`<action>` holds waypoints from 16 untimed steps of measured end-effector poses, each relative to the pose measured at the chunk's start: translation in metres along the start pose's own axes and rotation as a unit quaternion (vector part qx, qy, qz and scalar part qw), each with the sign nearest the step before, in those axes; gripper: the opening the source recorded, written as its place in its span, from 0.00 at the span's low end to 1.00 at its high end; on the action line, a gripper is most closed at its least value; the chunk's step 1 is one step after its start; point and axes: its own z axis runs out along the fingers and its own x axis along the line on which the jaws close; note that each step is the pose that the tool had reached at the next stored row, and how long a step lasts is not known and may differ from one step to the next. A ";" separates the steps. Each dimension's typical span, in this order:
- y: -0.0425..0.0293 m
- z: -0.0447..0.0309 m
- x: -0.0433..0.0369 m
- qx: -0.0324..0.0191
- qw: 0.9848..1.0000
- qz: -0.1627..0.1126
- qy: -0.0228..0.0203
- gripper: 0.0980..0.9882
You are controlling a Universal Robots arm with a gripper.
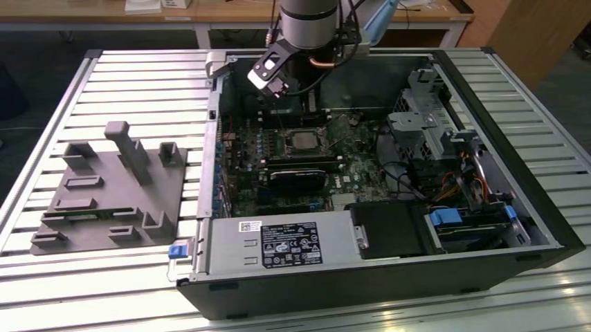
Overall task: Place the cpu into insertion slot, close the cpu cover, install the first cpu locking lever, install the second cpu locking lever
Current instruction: 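Close the cpu cover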
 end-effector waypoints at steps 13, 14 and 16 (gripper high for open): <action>0.0111 -0.0021 0.0006 0.000 1.000 0.000 0.000 0.01; 0.0112 -0.0038 0.0006 0.000 1.000 0.000 0.000 0.01; 0.0115 -0.0076 0.0008 0.000 1.000 0.000 0.000 0.01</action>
